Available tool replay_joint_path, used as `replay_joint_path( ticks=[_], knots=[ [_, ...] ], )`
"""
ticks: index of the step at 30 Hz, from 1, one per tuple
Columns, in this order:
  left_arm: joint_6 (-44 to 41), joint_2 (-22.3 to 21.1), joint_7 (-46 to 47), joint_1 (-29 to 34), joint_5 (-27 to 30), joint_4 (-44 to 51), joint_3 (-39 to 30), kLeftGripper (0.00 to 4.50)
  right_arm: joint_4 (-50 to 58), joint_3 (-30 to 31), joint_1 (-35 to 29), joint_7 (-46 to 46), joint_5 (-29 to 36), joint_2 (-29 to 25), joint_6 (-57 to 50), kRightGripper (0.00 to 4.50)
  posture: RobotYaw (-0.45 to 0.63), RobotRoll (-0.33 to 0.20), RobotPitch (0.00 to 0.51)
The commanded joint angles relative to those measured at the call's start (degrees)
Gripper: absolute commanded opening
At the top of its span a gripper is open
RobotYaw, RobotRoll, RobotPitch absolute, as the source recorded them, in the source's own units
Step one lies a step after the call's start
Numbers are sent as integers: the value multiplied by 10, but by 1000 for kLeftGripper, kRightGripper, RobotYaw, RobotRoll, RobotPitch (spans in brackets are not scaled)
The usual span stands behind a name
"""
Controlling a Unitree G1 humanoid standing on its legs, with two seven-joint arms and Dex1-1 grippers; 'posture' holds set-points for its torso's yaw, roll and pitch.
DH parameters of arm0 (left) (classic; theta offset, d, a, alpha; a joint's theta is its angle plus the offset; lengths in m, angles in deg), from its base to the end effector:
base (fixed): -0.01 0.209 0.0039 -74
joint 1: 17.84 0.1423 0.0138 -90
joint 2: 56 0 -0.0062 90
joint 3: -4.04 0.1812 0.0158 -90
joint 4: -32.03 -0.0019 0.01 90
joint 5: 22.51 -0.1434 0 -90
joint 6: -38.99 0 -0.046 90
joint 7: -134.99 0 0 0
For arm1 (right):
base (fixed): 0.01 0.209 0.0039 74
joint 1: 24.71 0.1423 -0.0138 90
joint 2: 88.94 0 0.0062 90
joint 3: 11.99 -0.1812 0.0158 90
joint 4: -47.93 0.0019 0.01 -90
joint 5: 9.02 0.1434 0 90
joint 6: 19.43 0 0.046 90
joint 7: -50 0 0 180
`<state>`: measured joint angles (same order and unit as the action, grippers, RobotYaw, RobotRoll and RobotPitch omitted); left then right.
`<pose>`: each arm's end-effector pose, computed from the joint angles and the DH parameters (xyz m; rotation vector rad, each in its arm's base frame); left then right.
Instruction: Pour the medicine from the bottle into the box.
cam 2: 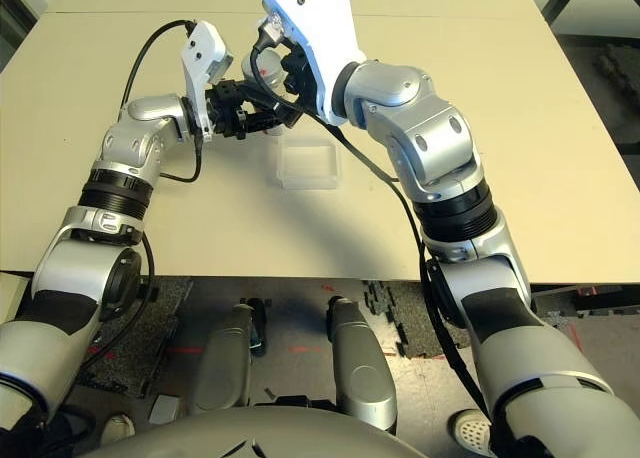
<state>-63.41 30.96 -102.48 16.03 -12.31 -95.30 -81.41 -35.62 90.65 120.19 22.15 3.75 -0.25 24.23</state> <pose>0.3589 0.1618 0.1994 0.2361 0.0116 -1.0664 0.2911 -0.0932 0.2657 -0.3660 -0.1074 0.8231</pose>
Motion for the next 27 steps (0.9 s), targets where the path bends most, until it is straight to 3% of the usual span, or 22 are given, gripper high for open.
replay_joint_path(
  ticks=[1,12,15,19,27],
  knots=[
    [3,0,-4,-3,-8,-4,6,2771,-5,3,0,-1,-13,2,11,4500,-37,0,183],
    [-7,1,-4,4,-5,11,5,2771,-14,1,-10,-5,-22,10,9,4500,-33,0,185],
    [-11,1,-3,5,-4,16,5,2771,-14,-1,-12,-6,-20,11,5,3872,-31,0,191],
    [-16,1,-2,9,-3,22,4,2771,-14,-4,-13,-8,-17,12,2,2558,-28,0,195],
    [-37,-10,-15,18,7,60,0,2771,-18,-20,-18,-14,-5,14,-7,2526,-17,0,195]
  ],
)
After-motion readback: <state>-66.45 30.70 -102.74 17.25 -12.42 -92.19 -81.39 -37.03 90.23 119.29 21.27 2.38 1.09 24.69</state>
